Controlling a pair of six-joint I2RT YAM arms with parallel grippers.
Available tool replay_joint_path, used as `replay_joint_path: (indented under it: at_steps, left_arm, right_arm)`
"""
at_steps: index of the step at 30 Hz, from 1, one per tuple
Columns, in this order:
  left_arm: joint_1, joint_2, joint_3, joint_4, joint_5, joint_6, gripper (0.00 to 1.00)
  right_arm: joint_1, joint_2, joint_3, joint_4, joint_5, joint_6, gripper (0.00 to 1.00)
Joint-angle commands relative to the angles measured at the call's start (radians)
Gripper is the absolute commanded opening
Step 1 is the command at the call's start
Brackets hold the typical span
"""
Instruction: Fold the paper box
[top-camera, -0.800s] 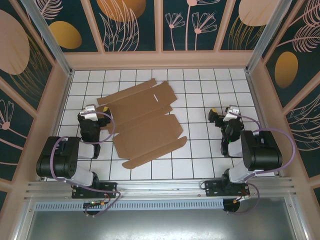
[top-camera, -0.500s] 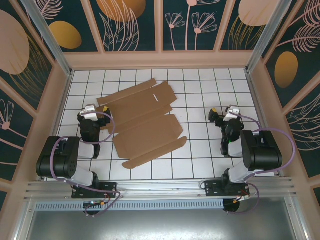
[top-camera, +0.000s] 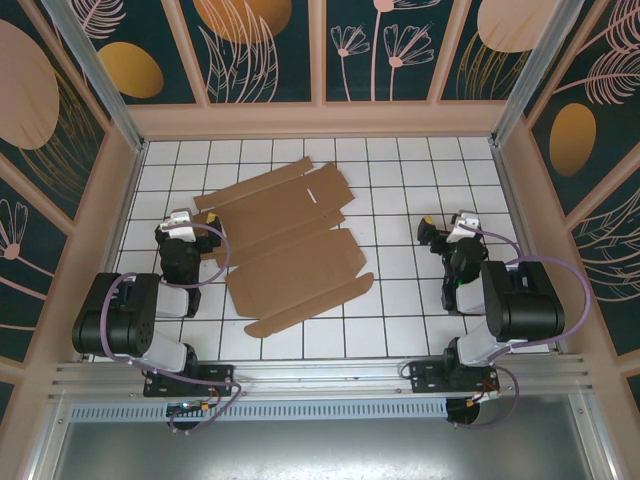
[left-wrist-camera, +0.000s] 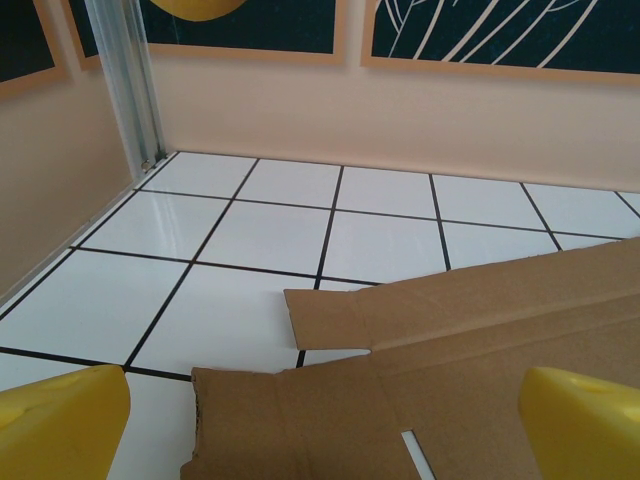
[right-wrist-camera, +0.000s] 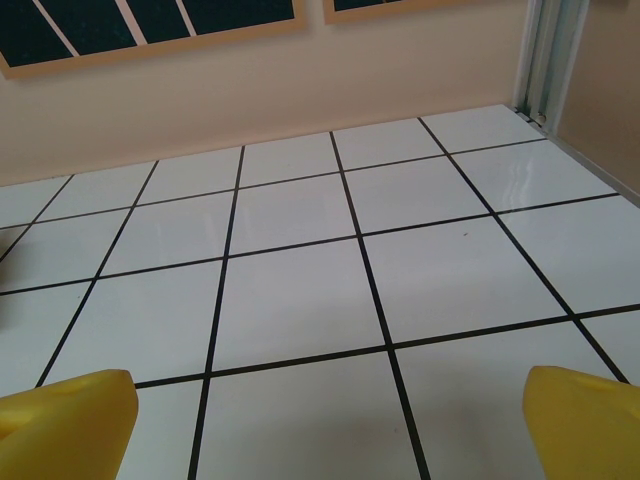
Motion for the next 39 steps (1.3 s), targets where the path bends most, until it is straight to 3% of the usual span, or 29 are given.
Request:
replay_joint_path:
  at_steps: [1,7,9,12,15,19,21,23,25,26,27,29,30,34,35,36,38,39]
  left_arm:
    - [0.007,0.009,0.013,0.046,-0.015,0.012,0.99]
    - [0.007,0.003,0.006,0.055,-0.022,0.012,0.99]
    - [0.007,-0.051,-0.001,0.033,-0.049,0.003,0.99]
    - [-0.001,-0.262,0.076,-0.246,-0.163,-0.046,0.99]
    - [-0.037,-0.405,0.154,-0.393,-0.131,-0.073,0.99]
    - [-0.2,-0.512,0.28,-0.575,-0.065,-0.071,0.99]
    - [-0.296,-0.519,0.414,-0.796,0.029,0.007,0.99]
    - [-0.373,-0.5,0.556,-1.04,-0.08,-0.05,0.99]
    - [-0.375,-0.449,0.694,-1.269,-0.142,-0.213,0.99]
    - [-0.373,-0.422,0.738,-1.344,-0.133,-0.218,0.99]
    - [-0.375,-0.394,0.783,-1.406,-0.123,-0.218,0.99]
    - [-0.373,-0.354,0.757,-1.407,-0.226,-0.377,0.99]
    - [-0.372,-0.335,0.715,-1.389,-0.226,-0.445,0.99]
    - [-0.368,-0.242,0.687,-1.319,0.077,-0.498,0.99]
    - [-0.369,-0.232,0.664,-1.286,0.112,-0.52,0.95]
    - [-0.369,-0.229,0.624,-1.233,0.146,-0.54,0.84]
    - [-0.369,-0.211,0.563,-1.147,0.199,-0.574,0.54]
    - [-0.368,-0.188,0.552,-1.12,0.244,-0.583,0.43]
  right_arm:
    - [-0.008,0.015,0.02,0.069,0.017,-0.022,0.99]
    - [-0.01,0.01,0.018,0.074,-0.002,-0.025,0.99]
    - [0.008,-0.065,0.031,-0.011,-0.004,-0.056,0.99]
    - [0.078,-0.242,0.084,-0.212,0.082,-0.103,0.99]
    - [0.232,-0.389,0.162,-0.31,0.167,-0.147,0.99]
    - [0.49,-0.46,0.385,-0.574,0.291,-0.179,0.99]
    - [0.605,-0.456,0.503,-0.706,0.402,-0.168,0.99]
    - [0.68,-0.436,0.642,-0.913,0.462,-0.099,0.99]
    - [0.67,-0.399,0.822,-1.229,0.319,0.022,0.99]
    - [0.656,-0.386,0.873,-1.293,0.217,0.001,0.99]
    - [0.64,-0.381,0.892,-1.318,0.157,0.011,0.99]
    - [0.579,-0.394,0.833,-1.242,0.058,0.096,0.99]
    - [0.533,-0.394,0.803,-1.199,-0.034,0.162,0.99]
    - [0.432,-0.286,0.821,-1.245,-0.153,0.291,0.99]
    - [0.437,-0.251,0.838,-1.276,-0.159,0.279,0.99]
    - [0.451,-0.217,0.843,-1.29,-0.167,0.262,0.99]
    - [0.488,-0.173,0.816,-1.26,-0.124,0.261,0.99]
    - [0.492,-0.145,0.802,-1.236,-0.147,0.276,0.99]
